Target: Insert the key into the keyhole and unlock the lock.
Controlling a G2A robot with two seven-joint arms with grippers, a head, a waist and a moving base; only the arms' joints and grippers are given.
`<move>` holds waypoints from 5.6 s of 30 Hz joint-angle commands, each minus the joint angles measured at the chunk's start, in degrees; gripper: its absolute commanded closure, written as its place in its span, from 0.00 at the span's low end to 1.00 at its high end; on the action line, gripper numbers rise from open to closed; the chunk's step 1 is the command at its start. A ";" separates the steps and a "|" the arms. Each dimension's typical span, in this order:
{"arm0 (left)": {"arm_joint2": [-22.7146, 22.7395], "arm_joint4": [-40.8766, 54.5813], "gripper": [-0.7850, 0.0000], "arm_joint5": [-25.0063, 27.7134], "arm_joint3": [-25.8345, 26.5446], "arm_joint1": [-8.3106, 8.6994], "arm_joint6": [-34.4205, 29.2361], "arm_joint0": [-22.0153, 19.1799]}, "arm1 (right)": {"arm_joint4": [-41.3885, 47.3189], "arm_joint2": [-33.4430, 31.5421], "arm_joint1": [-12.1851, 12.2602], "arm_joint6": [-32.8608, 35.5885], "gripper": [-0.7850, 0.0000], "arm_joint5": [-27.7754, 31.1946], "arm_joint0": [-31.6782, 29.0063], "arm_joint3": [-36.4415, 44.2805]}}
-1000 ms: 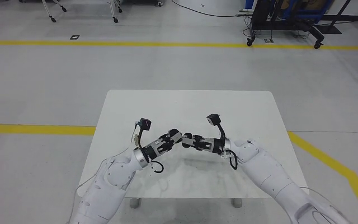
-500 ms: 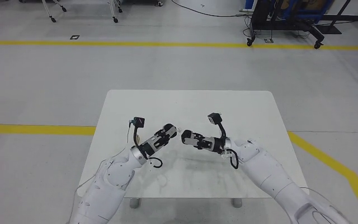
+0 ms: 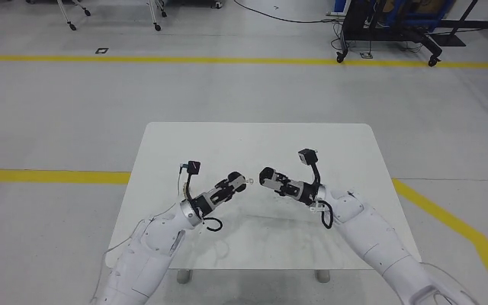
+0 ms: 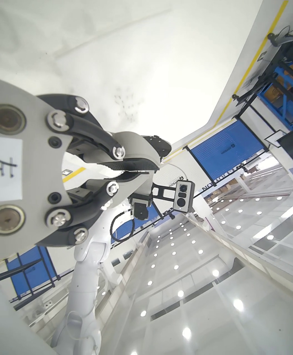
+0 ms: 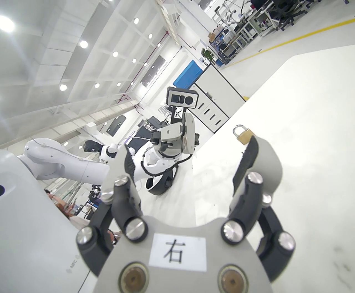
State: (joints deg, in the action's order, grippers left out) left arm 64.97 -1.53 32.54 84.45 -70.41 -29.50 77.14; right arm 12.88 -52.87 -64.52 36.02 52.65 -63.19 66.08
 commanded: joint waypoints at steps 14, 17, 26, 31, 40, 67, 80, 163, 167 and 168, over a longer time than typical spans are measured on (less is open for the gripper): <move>-0.47 0.04 1.00 1.27 0.10 0.34 -2.12 -0.18 | 0.24 -0.55 0.40 3.54 0.90 -5.30 -1.70 4.28; -0.64 -0.65 1.00 1.25 0.07 0.39 -2.10 -0.20 | 0.71 -0.66 0.42 4.10 0.95 -5.49 -1.86 4.41; -1.33 -5.07 1.00 1.53 0.23 0.40 0.28 -0.29 | 3.38 -0.32 0.32 7.47 1.00 -5.81 -1.56 4.09; -1.43 -5.56 0.99 1.61 -0.13 0.43 0.81 -0.58 | 4.01 -0.51 0.31 8.42 1.00 -5.69 -1.33 3.54; 0.22 -5.18 0.00 1.64 -1.37 0.69 2.57 -1.27 | 5.28 -1.90 0.63 9.99 1.00 -5.36 -1.40 3.44; 5.92 -4.82 0.00 -1.66 3.42 2.10 -4.37 -4.62 | 3.45 -6.40 2.03 10.78 1.00 -1.63 -3.35 6.58; 14.05 -19.26 0.00 -13.41 10.90 5.32 -26.48 -10.86 | 1.45 -10.50 3.69 12.58 1.00 3.03 -4.98 8.82; 4.98 -54.59 1.00 -24.17 3.30 7.38 -18.45 -8.55 | 1.45 -10.50 3.69 12.58 1.00 3.03 -4.98 8.82; 4.98 -54.59 1.00 -24.17 3.30 7.38 -18.45 -8.55 | 1.45 -10.50 3.69 12.58 1.00 3.03 -4.98 8.82; 4.98 -54.59 1.00 -24.17 3.30 7.38 -18.45 -8.55 | 1.45 -10.50 3.69 12.58 1.00 3.03 -4.98 8.82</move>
State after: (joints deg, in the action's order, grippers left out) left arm 69.96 -56.12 8.37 87.75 -63.03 -47.95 68.59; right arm 14.33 -63.37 -60.83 48.59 55.69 -68.16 74.90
